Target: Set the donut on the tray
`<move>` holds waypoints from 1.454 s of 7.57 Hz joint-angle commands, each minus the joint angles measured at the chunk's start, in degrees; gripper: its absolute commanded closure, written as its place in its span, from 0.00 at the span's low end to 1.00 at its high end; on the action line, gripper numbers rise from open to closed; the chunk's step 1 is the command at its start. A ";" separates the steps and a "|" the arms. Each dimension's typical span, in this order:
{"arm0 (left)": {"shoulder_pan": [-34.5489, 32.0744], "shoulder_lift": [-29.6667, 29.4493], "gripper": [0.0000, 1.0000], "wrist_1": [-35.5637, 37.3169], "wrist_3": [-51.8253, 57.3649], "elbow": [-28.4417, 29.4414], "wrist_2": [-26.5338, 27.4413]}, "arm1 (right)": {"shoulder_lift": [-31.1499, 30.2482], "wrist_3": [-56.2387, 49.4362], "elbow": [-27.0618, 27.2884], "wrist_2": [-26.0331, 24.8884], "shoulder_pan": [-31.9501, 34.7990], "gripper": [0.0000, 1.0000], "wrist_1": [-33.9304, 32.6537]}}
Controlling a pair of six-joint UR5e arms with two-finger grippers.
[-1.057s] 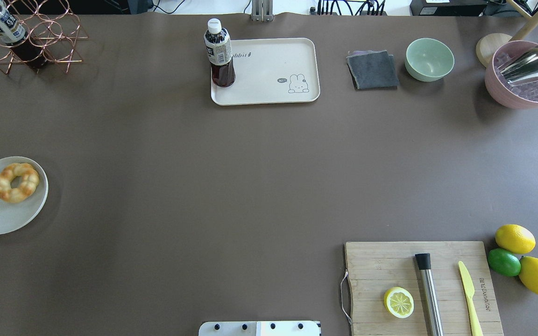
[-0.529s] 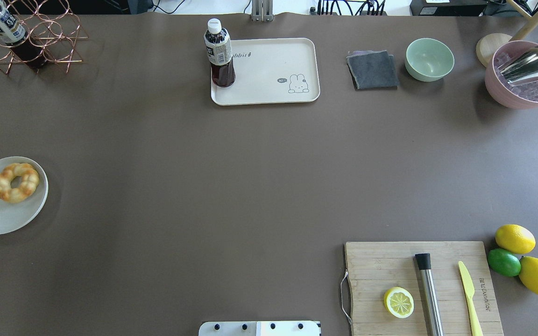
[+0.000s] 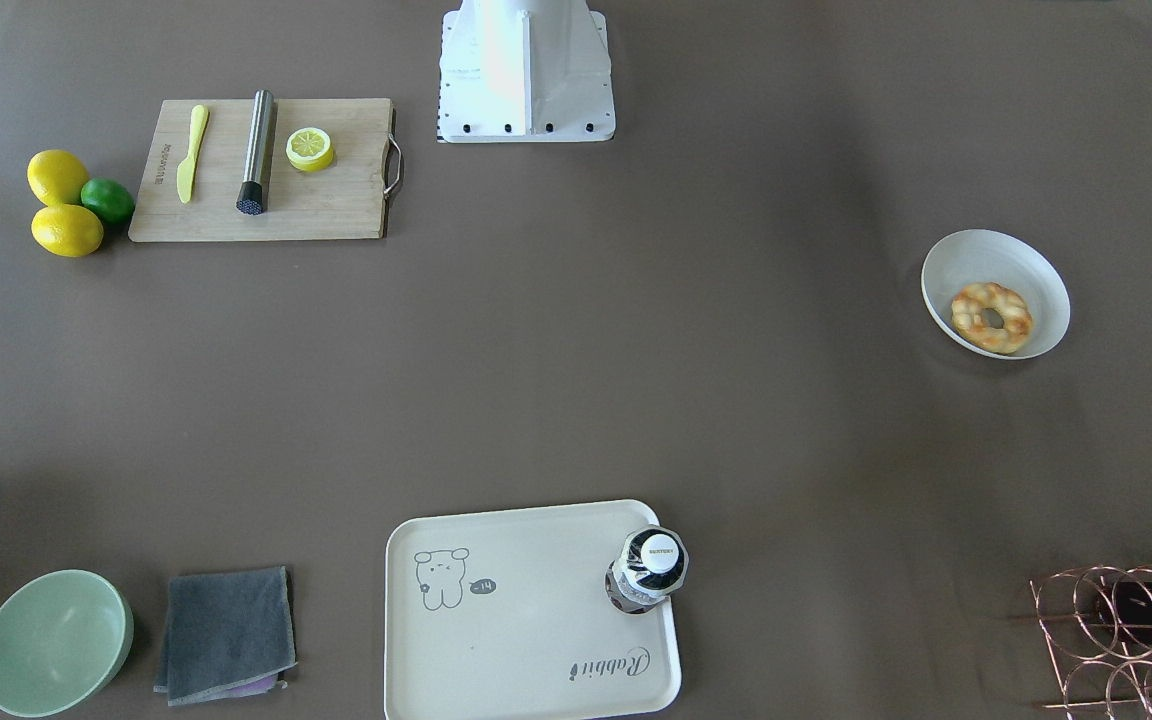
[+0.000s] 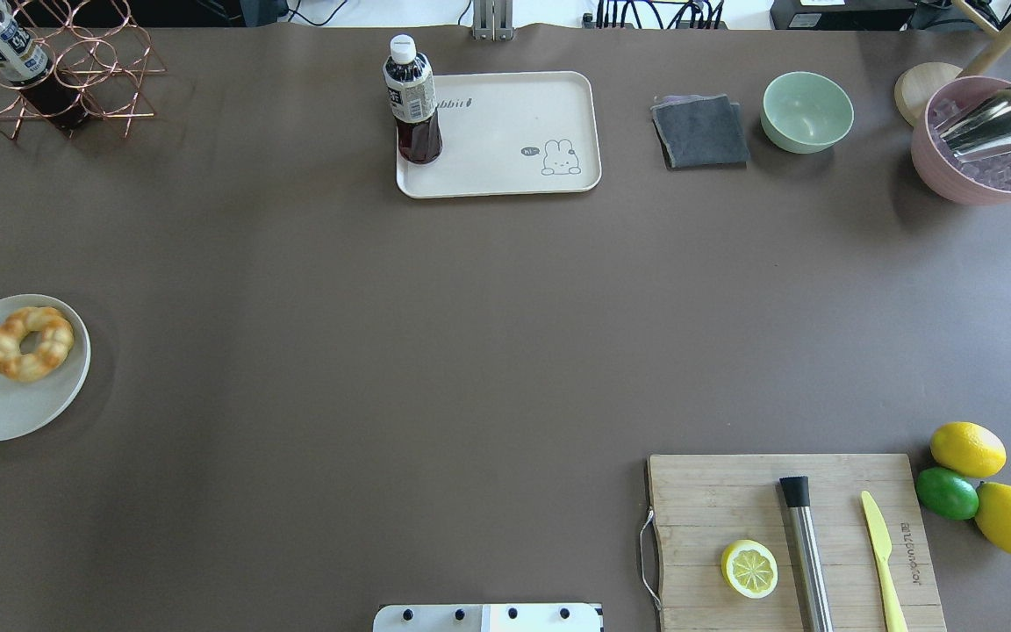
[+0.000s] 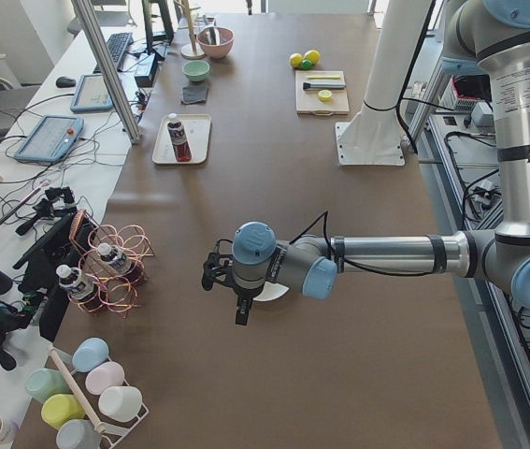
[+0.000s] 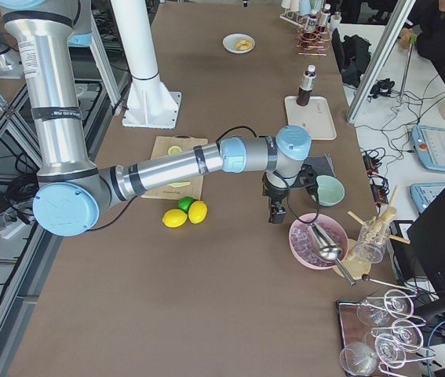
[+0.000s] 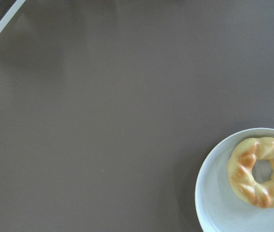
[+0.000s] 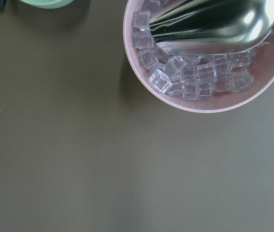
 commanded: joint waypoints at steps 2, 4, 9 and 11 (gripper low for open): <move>11.19 0.76 0.02 -28.03 -21.77 10.92 -0.99 | -1.83 0.28 -0.36 1.48 -0.20 0.00 3.59; 14.70 0.24 0.02 -37.67 -29.44 15.16 0.23 | -2.27 0.72 -0.36 2.63 -0.20 0.00 3.67; 21.14 0.14 0.02 -37.87 -29.64 16.14 8.42 | -2.89 1.25 -0.18 2.81 -0.20 0.00 3.67; 21.75 -0.12 0.15 -37.87 -29.72 16.23 8.42 | -2.89 1.16 -0.53 2.81 -0.20 0.00 3.67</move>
